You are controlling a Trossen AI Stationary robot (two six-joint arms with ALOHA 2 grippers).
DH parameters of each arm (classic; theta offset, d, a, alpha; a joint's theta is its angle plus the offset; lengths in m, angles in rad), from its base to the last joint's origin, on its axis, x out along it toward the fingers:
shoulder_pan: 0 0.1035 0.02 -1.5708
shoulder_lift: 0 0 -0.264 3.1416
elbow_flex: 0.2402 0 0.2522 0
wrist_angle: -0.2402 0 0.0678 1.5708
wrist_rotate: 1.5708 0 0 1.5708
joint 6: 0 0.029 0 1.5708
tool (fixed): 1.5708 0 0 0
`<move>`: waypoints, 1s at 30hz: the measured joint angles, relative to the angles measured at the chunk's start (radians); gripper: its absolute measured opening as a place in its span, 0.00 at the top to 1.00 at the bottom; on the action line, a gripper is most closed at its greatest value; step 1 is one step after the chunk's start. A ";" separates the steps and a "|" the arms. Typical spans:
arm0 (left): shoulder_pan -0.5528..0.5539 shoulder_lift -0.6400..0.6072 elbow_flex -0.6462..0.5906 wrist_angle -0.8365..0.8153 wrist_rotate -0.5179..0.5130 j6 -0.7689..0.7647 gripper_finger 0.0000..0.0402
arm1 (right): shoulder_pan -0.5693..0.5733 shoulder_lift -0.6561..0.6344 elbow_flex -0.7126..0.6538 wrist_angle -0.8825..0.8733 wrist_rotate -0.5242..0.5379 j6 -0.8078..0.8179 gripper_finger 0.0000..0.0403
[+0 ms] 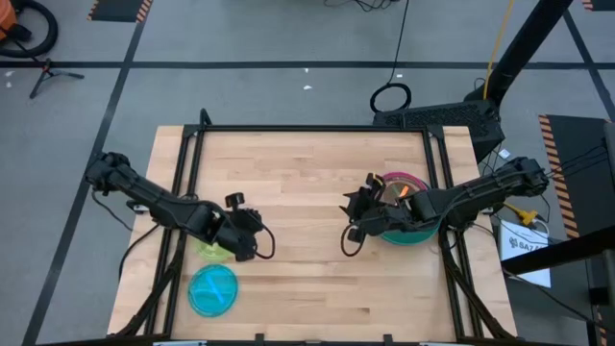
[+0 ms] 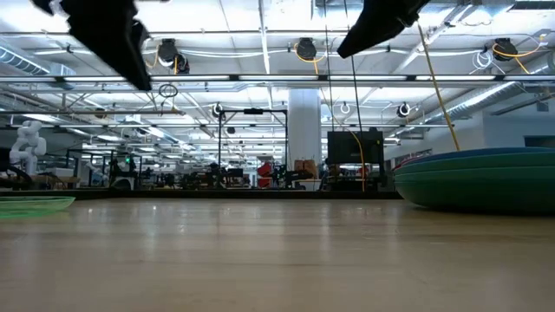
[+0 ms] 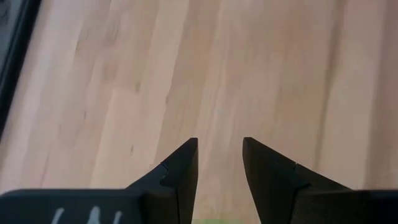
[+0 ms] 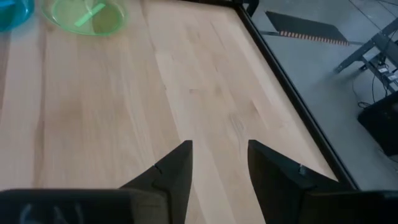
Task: Stack plastic plates
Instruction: Stack the light green plate on top of the orange plate
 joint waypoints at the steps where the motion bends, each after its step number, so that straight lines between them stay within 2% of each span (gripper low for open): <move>1: -0.005 0.000 -0.014 -0.016 -0.001 -0.036 0.67 | 0.000 0.000 0.000 0.005 0.000 -0.002 0.63; 8: -0.019 0.000 -0.161 -0.029 0.006 -0.306 0.67 | 0.000 0.000 0.000 0.006 -0.001 -0.003 0.63; 16: -0.010 0.000 -0.267 -0.112 0.115 -0.649 0.67 | 0.000 0.000 0.000 -0.003 -0.005 0.007 0.63; 30: -0.120 0.013 -0.270 -0.131 0.115 -0.764 0.67 | 0.000 0.000 0.000 -0.003 -0.005 0.040 0.63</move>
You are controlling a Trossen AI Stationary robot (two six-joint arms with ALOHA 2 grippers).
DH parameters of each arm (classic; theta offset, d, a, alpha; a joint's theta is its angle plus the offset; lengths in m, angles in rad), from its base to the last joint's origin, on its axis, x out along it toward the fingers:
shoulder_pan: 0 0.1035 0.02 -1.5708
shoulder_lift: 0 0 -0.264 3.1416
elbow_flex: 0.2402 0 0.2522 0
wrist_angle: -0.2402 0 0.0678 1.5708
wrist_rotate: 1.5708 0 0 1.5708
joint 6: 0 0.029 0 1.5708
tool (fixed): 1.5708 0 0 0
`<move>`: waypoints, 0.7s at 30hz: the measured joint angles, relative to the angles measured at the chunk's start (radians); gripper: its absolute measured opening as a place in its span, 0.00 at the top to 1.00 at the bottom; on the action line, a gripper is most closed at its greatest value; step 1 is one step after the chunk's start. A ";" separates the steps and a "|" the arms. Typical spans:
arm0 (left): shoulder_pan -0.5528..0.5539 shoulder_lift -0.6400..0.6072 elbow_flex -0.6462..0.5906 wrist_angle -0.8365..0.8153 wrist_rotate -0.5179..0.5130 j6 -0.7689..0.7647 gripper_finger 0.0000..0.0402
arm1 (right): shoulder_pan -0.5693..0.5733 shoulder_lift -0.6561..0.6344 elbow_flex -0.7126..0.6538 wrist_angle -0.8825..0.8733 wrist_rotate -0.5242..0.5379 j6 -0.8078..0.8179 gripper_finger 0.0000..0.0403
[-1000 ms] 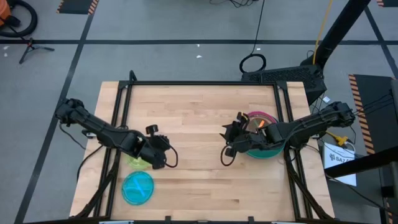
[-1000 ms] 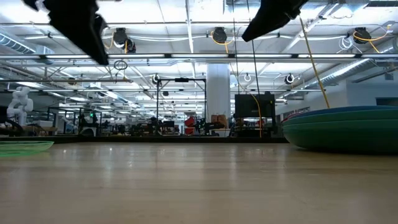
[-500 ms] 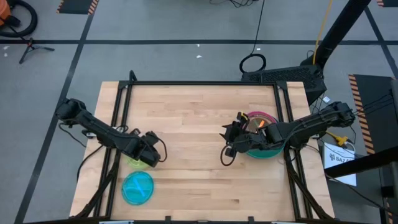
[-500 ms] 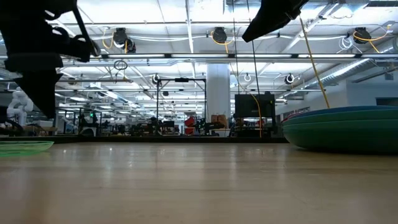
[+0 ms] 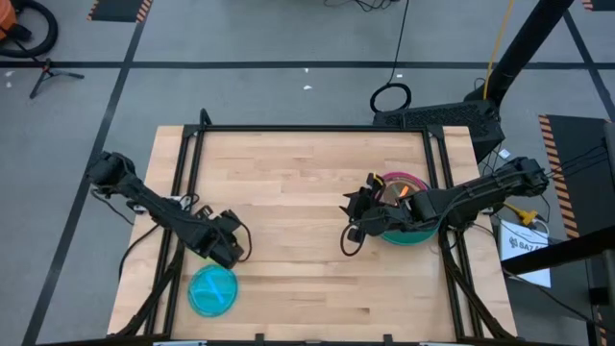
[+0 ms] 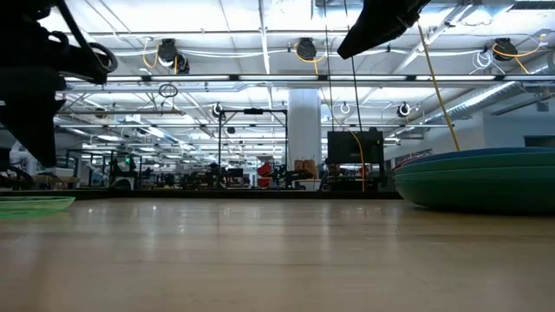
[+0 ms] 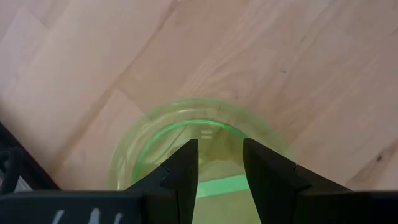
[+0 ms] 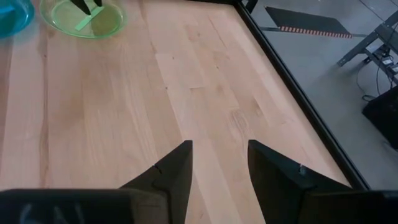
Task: Stack plastic plates
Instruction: Stack the light green plate on top of the orange plate
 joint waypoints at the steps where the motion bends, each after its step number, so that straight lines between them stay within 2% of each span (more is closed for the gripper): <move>1: -0.006 0.008 0.000 0.000 0.000 -0.005 0.67 | 0.000 0.000 0.000 0.000 0.000 0.003 0.63; 21: -0.022 0.205 0.000 -0.001 0.060 -0.011 0.67 | 0.000 0.000 0.000 -0.001 -0.001 0.011 0.63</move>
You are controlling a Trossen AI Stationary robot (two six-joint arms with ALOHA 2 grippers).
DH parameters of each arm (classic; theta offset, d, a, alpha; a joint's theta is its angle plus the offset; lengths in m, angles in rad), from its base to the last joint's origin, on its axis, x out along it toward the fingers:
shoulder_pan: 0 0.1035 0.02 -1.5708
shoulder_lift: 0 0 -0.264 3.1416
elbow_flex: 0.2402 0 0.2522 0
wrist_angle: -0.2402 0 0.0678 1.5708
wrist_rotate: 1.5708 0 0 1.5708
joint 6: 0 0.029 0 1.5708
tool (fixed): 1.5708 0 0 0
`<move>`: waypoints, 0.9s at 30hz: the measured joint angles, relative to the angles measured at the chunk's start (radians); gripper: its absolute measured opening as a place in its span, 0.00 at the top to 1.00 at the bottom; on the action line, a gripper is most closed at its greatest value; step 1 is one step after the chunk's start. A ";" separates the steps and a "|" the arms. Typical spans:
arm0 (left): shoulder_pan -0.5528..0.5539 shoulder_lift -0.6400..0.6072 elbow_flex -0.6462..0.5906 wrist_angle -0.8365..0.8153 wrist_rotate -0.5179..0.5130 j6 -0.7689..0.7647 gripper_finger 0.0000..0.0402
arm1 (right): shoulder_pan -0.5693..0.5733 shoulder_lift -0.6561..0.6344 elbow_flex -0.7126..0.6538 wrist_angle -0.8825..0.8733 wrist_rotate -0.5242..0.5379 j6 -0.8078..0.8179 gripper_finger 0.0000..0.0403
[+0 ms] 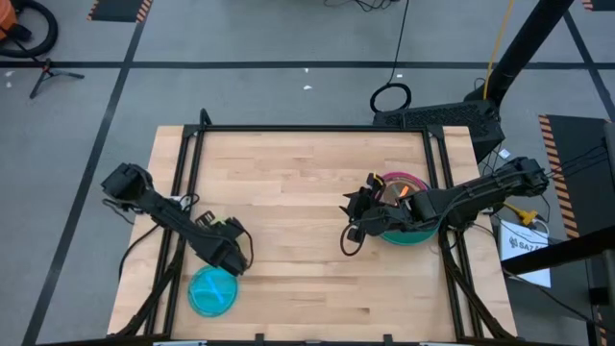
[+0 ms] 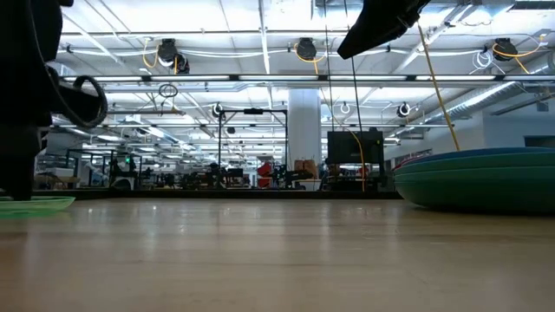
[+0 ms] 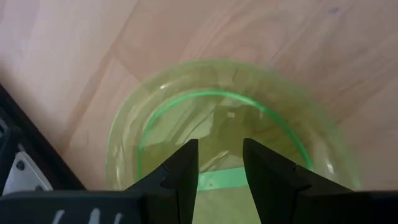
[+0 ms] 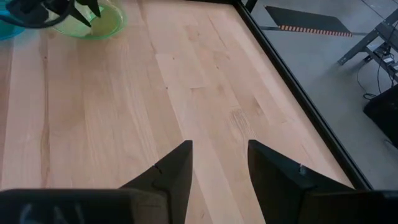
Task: Stack plastic plates
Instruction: Stack the light green plate on top of the orange plate
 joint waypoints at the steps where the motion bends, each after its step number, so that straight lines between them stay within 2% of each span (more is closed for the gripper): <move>1: 0.000 0.012 0.000 0.000 0.005 0.000 0.67 | 0.000 0.000 0.000 0.000 0.000 0.000 0.63; 9: 0.000 0.073 0.001 0.004 0.012 -0.005 0.67 | 0.000 0.000 0.000 0.000 0.000 0.000 0.63; 27: 0.014 0.074 0.001 0.073 -0.013 0.011 0.67 | 0.000 0.000 0.000 0.000 0.000 0.000 0.63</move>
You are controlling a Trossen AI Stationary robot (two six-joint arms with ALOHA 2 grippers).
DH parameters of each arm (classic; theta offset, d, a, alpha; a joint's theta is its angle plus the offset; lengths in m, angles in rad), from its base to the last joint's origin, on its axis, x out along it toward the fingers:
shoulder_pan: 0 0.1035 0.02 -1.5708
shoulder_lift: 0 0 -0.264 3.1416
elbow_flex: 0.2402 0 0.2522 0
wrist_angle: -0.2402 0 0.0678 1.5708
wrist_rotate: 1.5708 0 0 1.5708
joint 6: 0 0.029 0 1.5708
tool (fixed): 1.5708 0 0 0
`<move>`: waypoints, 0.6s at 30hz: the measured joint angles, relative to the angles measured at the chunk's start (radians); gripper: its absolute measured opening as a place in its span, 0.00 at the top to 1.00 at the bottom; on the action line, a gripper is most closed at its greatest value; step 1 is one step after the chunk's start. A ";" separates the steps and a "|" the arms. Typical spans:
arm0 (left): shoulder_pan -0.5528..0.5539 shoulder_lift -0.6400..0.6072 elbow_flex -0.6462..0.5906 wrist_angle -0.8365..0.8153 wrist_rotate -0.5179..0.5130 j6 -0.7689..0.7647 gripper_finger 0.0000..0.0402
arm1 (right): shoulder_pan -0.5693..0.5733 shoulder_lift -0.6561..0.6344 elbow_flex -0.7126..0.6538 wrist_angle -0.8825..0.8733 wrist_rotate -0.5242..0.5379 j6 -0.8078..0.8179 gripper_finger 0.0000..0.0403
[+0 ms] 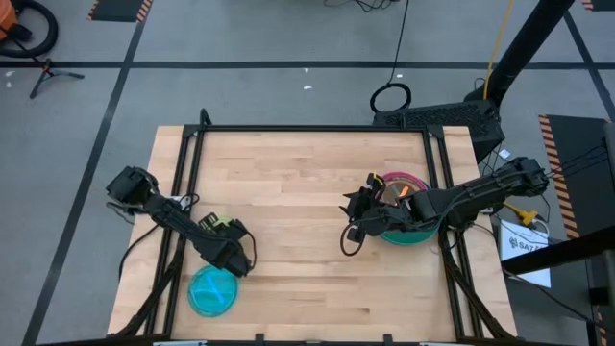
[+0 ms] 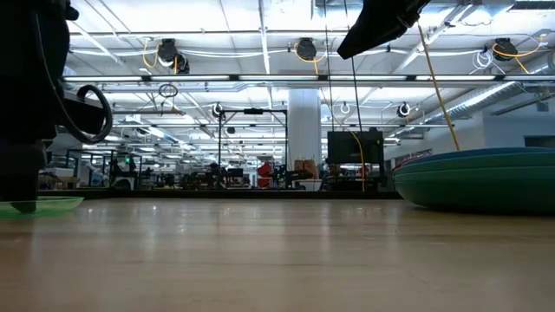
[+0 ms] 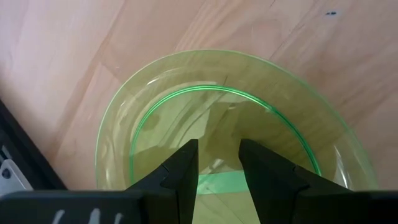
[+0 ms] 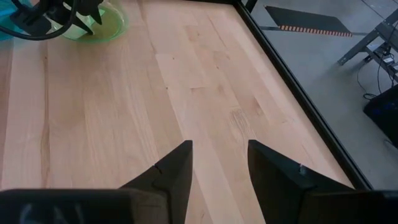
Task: Stack plastic plates
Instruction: Stack the light green plate on top of the orange plate
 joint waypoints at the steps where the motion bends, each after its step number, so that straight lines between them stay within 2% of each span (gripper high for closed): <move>1: 0.000 0.000 0.000 0.001 0.000 0.000 0.67 | 0.000 0.000 0.000 0.000 0.000 0.000 0.63; 11: 0.001 0.003 0.014 0.052 -0.055 0.061 0.67 | 0.000 0.000 0.000 0.000 0.000 0.000 0.63; 18: 0.001 -0.006 0.092 0.065 -0.091 0.247 0.67 | 0.000 0.000 0.000 0.000 0.000 0.000 0.63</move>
